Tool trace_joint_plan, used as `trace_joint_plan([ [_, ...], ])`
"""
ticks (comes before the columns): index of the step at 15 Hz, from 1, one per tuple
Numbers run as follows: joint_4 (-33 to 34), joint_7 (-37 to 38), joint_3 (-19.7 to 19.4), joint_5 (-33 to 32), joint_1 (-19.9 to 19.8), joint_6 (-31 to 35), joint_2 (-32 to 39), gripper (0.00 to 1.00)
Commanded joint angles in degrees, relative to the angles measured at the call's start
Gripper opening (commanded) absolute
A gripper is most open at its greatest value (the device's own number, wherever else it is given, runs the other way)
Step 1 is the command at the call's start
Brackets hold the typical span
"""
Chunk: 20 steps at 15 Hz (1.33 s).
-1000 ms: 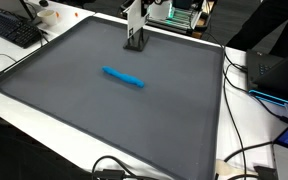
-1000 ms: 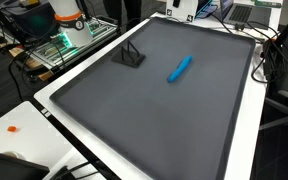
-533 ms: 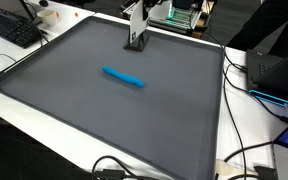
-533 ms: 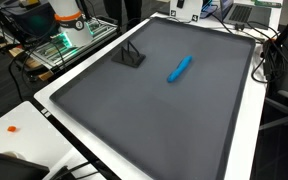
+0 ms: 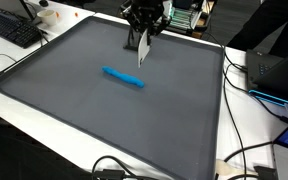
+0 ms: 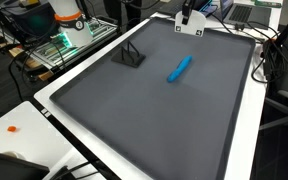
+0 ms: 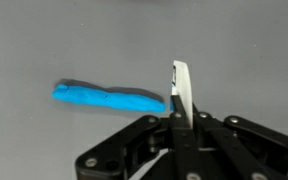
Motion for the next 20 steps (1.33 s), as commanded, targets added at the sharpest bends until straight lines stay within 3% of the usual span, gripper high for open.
trace_joint_plan([
  [1, 2.1, -0.5, -0.7, -1.4, 1.3, 1.7, 3.9, 0.01],
  [10, 6.9, 0.8, -3.0, -5.8, 2.7, 3.3, 11.0, 0.01],
  [20, 11.9, 0.7, -4.0, -5.7, 3.4, 3.4, 16.6, 0.01],
])
